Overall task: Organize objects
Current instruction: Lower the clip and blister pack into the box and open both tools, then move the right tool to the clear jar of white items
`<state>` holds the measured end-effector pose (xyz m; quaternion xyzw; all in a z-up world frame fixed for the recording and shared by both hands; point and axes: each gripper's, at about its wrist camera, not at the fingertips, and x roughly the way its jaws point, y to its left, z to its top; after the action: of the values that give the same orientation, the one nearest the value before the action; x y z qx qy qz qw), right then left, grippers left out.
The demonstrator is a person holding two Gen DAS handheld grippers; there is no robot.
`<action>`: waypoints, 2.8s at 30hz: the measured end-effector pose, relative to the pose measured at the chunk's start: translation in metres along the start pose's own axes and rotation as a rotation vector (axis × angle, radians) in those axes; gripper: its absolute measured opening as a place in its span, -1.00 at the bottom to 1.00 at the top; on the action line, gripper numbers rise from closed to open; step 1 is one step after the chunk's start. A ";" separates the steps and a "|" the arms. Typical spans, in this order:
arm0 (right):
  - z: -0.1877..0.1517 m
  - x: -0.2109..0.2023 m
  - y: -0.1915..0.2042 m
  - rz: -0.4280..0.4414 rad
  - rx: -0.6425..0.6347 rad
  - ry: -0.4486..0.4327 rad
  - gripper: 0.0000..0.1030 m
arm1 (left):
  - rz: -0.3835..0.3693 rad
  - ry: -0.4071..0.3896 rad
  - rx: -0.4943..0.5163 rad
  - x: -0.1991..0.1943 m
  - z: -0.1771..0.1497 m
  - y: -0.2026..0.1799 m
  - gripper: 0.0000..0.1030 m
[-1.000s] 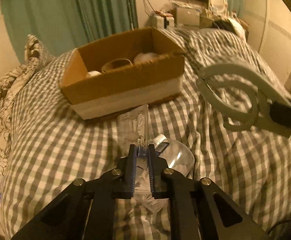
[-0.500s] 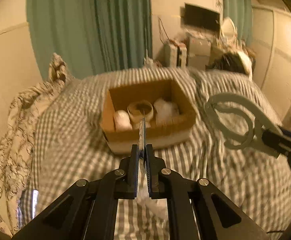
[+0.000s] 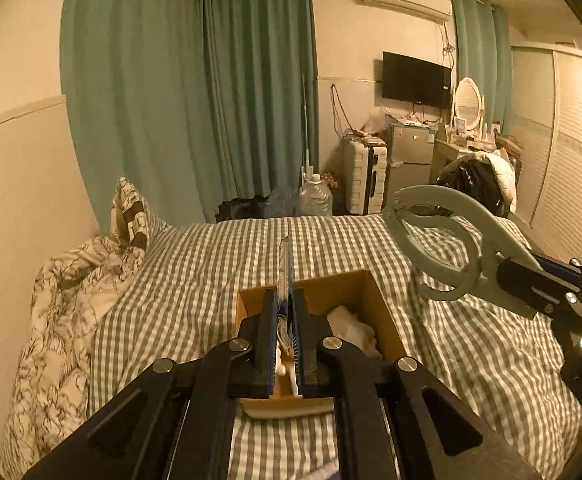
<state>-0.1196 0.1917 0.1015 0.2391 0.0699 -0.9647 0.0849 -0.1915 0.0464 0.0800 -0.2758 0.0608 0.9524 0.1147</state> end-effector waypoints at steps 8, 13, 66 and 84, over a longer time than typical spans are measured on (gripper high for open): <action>0.010 0.072 -0.004 0.030 0.001 0.071 -0.80 | -0.005 0.075 0.010 0.069 0.002 0.000 -0.87; -0.002 0.122 -0.008 0.053 0.007 0.136 -0.80 | -0.006 0.149 0.021 0.116 -0.010 0.001 -0.87; -0.024 -0.086 0.027 -0.036 -0.017 -0.070 0.99 | 0.088 0.023 -0.043 -0.069 -0.064 0.035 1.00; -0.186 0.052 0.074 0.061 -0.035 0.348 0.99 | 0.159 0.202 -0.115 -0.020 -0.199 0.036 1.00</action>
<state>-0.0664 0.1457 -0.0927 0.4027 0.0933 -0.9045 0.1049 -0.0824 -0.0273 -0.0745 -0.3705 0.0389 0.9279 0.0163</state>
